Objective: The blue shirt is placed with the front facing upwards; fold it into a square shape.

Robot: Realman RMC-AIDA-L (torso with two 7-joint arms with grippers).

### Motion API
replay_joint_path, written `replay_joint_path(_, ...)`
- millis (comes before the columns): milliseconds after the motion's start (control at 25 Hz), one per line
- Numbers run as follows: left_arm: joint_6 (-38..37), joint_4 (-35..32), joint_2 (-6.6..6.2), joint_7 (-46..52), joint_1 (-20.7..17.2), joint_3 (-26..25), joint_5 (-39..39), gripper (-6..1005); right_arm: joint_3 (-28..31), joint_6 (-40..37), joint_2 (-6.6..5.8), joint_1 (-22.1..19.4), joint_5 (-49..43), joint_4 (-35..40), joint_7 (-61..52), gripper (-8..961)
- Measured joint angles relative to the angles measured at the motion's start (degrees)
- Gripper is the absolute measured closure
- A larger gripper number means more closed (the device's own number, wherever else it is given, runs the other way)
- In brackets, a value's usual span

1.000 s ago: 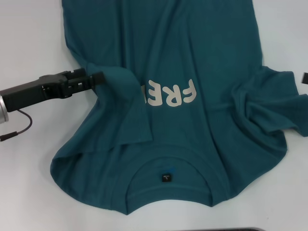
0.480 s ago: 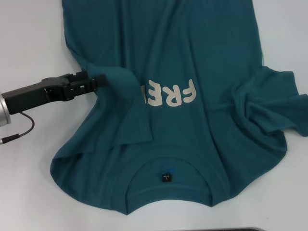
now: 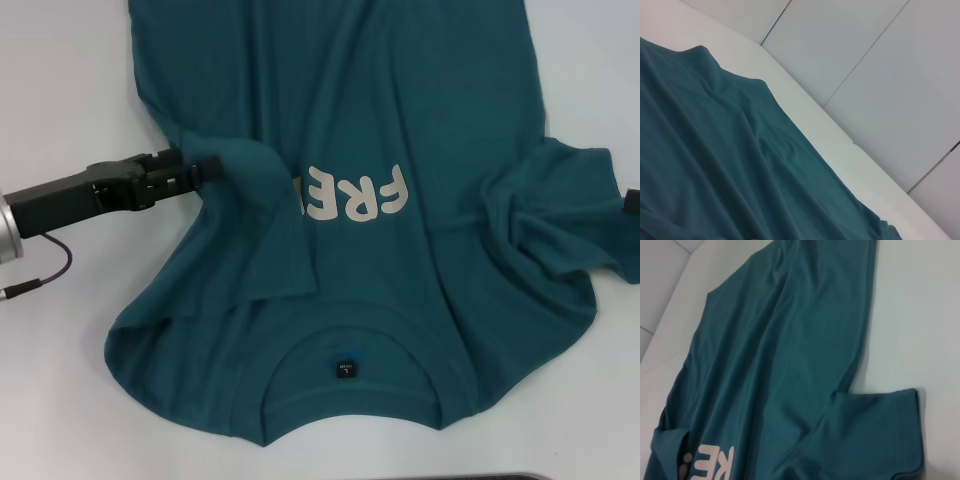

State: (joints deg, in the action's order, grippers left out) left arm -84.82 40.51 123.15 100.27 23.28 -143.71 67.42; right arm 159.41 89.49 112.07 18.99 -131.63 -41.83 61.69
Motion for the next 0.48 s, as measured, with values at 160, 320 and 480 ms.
replay_joint_path(160, 0.18, 0.00, -0.02, 0.00, 0.00, 0.00, -0.02, 108, -0.16, -1.02, 0.32, 0.35, 0.00, 0.73, 0.41, 133)
replay_joint_path(320, 0.22, 0.00, -0.03, 0.00, 0.00, 0.01, -0.02, 108, -0.16, -1.40, 1.00, 0.76, 0.02, 0.87, 1.38, 133)
replay_joint_path(480, 0.43, 0.00, -0.03, 0.00, 0.00, 0.00, -0.02, 109, -0.16, -1.84, 1.27, 1.28, 0.21, 1.16, 1.90, 137)
